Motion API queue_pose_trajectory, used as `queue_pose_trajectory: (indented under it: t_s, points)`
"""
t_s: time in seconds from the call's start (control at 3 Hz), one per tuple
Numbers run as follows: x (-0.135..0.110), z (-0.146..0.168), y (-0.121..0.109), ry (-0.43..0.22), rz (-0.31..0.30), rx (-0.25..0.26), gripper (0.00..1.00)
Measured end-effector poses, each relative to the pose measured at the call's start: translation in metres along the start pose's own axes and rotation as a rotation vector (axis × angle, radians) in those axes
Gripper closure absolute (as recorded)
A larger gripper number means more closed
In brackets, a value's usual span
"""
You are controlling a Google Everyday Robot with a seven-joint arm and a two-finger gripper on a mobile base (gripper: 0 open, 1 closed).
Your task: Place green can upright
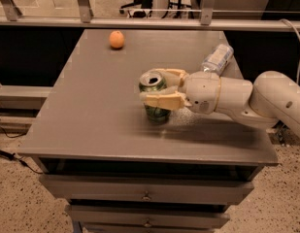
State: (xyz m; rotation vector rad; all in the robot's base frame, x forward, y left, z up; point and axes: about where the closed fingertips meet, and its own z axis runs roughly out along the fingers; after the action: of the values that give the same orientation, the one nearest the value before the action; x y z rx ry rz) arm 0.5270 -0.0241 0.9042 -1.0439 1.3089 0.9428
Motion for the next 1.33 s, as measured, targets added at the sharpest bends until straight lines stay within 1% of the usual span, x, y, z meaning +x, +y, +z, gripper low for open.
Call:
queue_pose_trajectory:
  t_s: [0.33, 0.67, 1.0, 1.33]
  points:
    - [0.007, -0.007, 0.003, 0.009, 0.007, 0.006, 0.07]
    - [0.012, -0.024, 0.001, 0.045, 0.004, 0.017, 0.0]
    - [0.015, -0.057, -0.009, 0.114, -0.018, 0.029, 0.0]
    - [0.006, -0.112, -0.022, 0.209, -0.048, 0.082, 0.0]
